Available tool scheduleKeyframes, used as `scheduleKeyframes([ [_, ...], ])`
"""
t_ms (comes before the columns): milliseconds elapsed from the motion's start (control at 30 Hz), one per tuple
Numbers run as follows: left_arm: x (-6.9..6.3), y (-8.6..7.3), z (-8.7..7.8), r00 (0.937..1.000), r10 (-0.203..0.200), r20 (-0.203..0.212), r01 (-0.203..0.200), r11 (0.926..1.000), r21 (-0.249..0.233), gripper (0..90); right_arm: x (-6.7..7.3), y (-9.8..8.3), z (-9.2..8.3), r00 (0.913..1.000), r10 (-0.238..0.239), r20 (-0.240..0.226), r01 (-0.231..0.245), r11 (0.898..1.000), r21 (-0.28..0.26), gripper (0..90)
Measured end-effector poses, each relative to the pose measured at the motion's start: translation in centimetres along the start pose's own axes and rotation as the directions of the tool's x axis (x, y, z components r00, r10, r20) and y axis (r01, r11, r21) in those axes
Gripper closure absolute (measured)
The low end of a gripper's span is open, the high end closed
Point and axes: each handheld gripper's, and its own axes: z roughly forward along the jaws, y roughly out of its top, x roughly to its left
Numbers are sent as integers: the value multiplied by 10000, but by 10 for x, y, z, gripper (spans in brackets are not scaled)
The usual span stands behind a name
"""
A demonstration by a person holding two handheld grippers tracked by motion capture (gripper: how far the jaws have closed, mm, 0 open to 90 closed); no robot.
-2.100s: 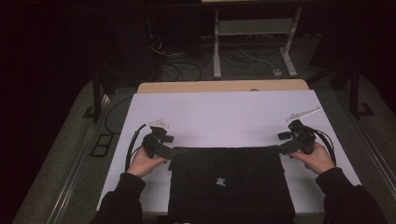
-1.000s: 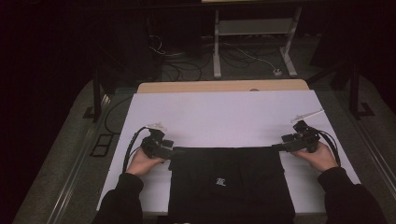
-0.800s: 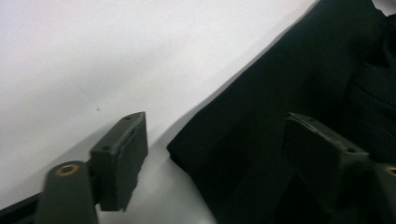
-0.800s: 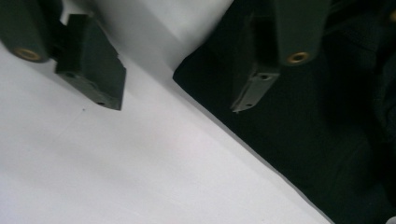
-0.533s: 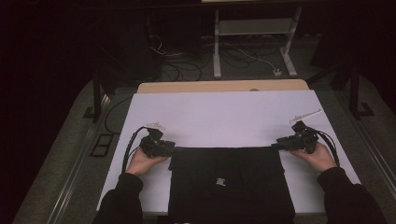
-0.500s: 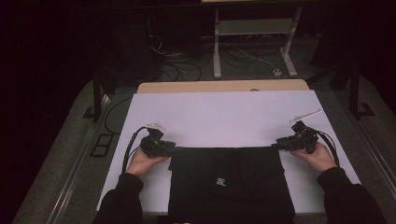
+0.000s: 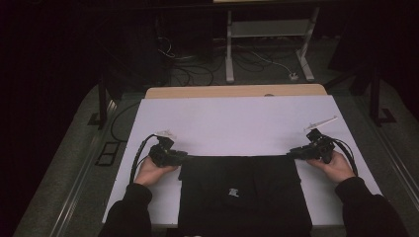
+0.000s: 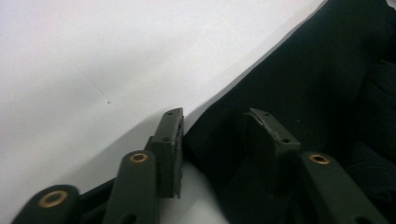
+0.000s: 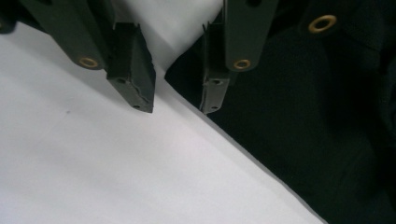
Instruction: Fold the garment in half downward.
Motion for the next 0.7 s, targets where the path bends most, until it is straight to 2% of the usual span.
scheduleKeyframes([
  [133,0,0,1,9997,-31,-256,29,10000,-52,661,2,1,2,10000,-49,-73,50,10000,74,735],
  [200,-2,1,1,9987,-64,-504,67,10000,51,732,2,1,3,9999,4,-146,-3,9999,130,779],
  [333,-5,2,1,9980,88,-622,-76,9998,182,850,3,1,4,9999,26,-159,-23,9998,203,843],
  [400,-8,2,1,9967,183,-795,-167,9996,206,864,4,1,4,9999,-5,-131,7,9998,192,852],
  [433,-8,2,0,9954,383,-879,-352,9987,361,868,4,1,3,9999,23,-123,-21,9998,205,856],
  [467,-11,3,1,9950,333,-938,-304,9990,322,872,4,1,3,9999,30,-117,-28,9998,196,859],
  [500,-12,3,0,9939,451,-1006,-410,9983,419,873,4,1,2,9999,48,-120,-46,9999,166,861],
  [600,-15,4,0,9913,287,-1283,-220,9984,527,876,3,1,-1,9997,156,-193,-156,9999,25,865],
  [700,-19,6,-1,9863,552,-1552,-467,9972,583,877,4,0,-1,9998,161,-76,-161,9999,43,867],
])
